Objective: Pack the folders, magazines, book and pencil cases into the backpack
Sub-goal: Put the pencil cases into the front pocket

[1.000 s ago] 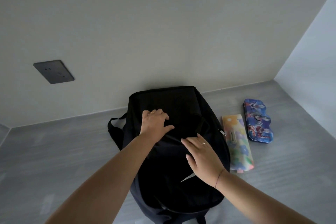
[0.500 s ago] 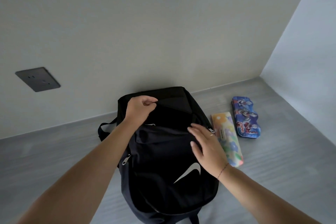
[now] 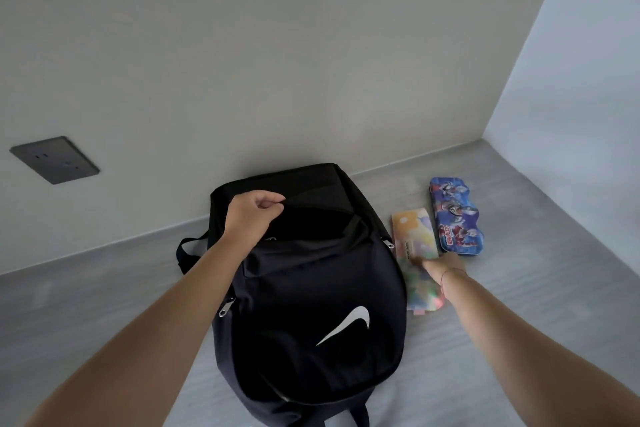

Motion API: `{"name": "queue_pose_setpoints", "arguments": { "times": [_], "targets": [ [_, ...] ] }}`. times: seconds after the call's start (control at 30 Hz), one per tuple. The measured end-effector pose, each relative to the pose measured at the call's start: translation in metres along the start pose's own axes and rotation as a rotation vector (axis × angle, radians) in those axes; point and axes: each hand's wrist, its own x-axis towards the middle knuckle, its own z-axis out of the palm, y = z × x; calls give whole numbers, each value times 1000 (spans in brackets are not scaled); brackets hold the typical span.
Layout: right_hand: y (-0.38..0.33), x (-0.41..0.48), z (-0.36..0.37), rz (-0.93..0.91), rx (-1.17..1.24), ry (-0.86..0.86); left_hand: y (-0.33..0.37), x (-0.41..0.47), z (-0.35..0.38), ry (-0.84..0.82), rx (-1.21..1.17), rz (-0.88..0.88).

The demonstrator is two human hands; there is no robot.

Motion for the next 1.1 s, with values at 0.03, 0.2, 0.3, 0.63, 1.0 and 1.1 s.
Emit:
{"name": "queue_pose_setpoints", "arguments": {
  "times": [0.03,0.2,0.3,0.63,1.0,1.1],
  "targets": [
    [-2,-1,0,-1,-1,-37,0,0,0,-1,5,1],
    [-15,-10,-4,-137,17,-42,1,-1,0,-5,21,2],
    [-26,-18,-16,-285,77,80,2,-1,-3,-19,35,9],
    [-85,-121,-14,-512,480,-483,8,-1,-8,-46,16,-1],
    [-64,-149,58,-176,403,-565,7,-3,-14,-66,-36,1],
    [-88,-139,82,-228,397,-210,7,-5,-12,-87,-8,24]
  ]
}}
